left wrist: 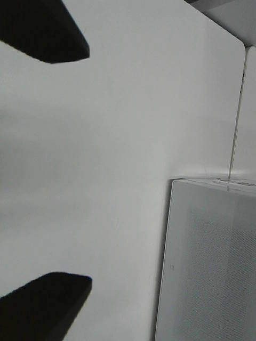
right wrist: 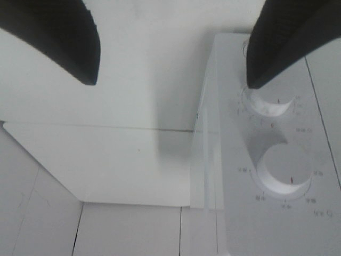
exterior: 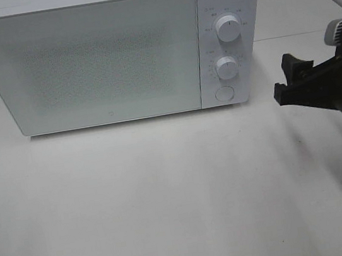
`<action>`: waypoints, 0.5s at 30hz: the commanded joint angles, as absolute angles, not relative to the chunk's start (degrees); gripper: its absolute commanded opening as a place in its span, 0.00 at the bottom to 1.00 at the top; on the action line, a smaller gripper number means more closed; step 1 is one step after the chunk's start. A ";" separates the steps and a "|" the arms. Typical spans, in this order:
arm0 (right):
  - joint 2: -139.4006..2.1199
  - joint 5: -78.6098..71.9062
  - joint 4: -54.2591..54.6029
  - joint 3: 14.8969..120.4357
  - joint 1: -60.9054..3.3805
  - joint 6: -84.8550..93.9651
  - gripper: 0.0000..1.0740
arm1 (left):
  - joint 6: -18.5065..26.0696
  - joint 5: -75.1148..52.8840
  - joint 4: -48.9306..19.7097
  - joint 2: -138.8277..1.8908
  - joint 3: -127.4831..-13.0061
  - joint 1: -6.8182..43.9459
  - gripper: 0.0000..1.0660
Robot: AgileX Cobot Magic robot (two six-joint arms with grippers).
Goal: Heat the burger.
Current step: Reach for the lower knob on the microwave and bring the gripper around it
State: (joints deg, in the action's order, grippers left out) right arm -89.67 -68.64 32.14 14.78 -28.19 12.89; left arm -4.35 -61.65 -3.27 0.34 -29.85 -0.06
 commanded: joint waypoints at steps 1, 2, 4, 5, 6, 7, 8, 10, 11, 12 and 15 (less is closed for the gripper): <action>-92.42 -76.26 40.39 17.13 -34.26 18.11 0.73 | -4.24 -61.19 -3.32 1.55 -29.85 -0.11 0.94; -92.42 -76.26 40.39 17.13 -34.26 18.11 0.73 | -4.24 -61.19 -3.32 1.55 -29.85 -0.11 0.94; -93.22 -76.60 41.65 17.82 -35.64 20.00 0.73 | -4.24 -61.19 -3.32 1.55 -29.85 -0.11 0.94; -94.71 -77.01 43.89 19.37 -38.04 22.63 0.73 | -4.24 -61.19 -3.32 1.55 -29.85 -0.11 0.94; -95.91 -76.95 45.95 21.08 -40.22 23.61 0.73 | -4.24 -61.19 -3.32 1.55 -29.85 -0.11 0.94; -95.91 -76.95 45.95 21.08 -40.22 23.61 0.73 | -4.24 -61.19 -3.32 1.55 -29.85 -0.11 0.94; -96.60 -77.01 46.64 21.94 -41.14 23.84 0.72 | -4.24 -61.19 -3.32 1.55 -29.85 -0.11 0.94; -97.98 -77.01 47.27 23.38 -42.51 23.95 0.71 | -4.24 -61.19 -3.32 1.55 -29.85 -0.11 0.94; -98.72 -77.06 47.84 24.18 -43.03 23.95 0.71 | -4.24 -61.19 -3.32 1.55 -29.85 -0.11 0.94; -99.98 -77.06 48.59 25.67 -43.66 24.24 0.71 | -4.24 -61.19 -3.32 1.55 -29.85 -0.11 0.94; -101.53 -77.01 49.50 27.85 -44.23 25.32 0.71 | -4.24 -61.19 -3.32 1.55 -29.85 -0.11 0.94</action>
State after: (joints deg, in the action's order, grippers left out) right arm -100.38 -69.04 48.53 25.84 -43.77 23.84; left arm -4.35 -61.65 -3.27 0.34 -29.85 -0.06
